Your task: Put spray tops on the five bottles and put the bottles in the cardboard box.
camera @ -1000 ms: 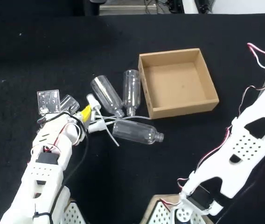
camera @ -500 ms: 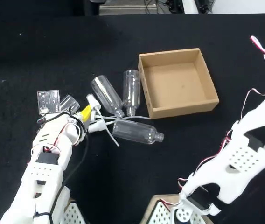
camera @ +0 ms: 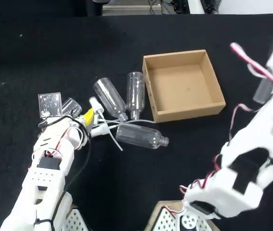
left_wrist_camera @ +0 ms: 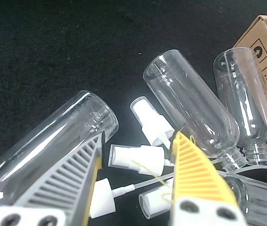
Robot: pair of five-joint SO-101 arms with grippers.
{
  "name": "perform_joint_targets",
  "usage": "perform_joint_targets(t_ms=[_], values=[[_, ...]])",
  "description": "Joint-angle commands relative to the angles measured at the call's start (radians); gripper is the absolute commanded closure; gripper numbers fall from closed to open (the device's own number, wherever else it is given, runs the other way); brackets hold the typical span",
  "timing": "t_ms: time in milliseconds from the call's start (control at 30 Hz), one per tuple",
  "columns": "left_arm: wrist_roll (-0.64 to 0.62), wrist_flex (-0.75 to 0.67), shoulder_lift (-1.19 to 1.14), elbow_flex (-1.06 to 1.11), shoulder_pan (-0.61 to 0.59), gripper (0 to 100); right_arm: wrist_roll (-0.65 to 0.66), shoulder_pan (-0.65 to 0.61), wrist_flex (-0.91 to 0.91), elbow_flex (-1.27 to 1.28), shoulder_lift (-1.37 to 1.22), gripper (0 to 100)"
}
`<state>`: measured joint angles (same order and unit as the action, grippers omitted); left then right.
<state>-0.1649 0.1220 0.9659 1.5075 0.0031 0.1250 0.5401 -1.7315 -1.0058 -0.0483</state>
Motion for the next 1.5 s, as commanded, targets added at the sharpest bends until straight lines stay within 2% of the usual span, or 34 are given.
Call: perform_joint_targets(t_ms=[0, 267, 433, 733, 1067, 1300, 1467], values=[[-0.003, -0.017, 0.015, -0.012, 0.008, 77, -0.021, -0.057, -0.026, 0.081, 0.151, 98.8], [-0.003, -0.017, 0.015, -0.012, 0.008, 77, -0.051, -0.121, 0.031, 0.360, 0.367, 98.8], [-0.003, -0.017, 0.015, -0.012, 0.008, 77, -0.048, -0.201, 0.133, 0.624, 0.576, 98.8], [-0.003, -0.018, 0.015, -0.012, 0.008, 77, -0.046, -0.368, 0.535, 1.311, 0.969, 98.8], [-0.003, -0.021, 0.015, -0.012, 0.008, 76, -0.043, -0.647, 0.904, 1.954, 1.469, 98.6], [-0.003, -0.021, 0.015, -0.012, 0.008, 76, -0.043, -0.836, 0.996, 2.213, 1.776, 98.4], [-0.003, -0.017, 0.015, -0.012, 0.008, 76, -0.041, -0.907, 1.000, 2.313, 1.911, 98.4]])
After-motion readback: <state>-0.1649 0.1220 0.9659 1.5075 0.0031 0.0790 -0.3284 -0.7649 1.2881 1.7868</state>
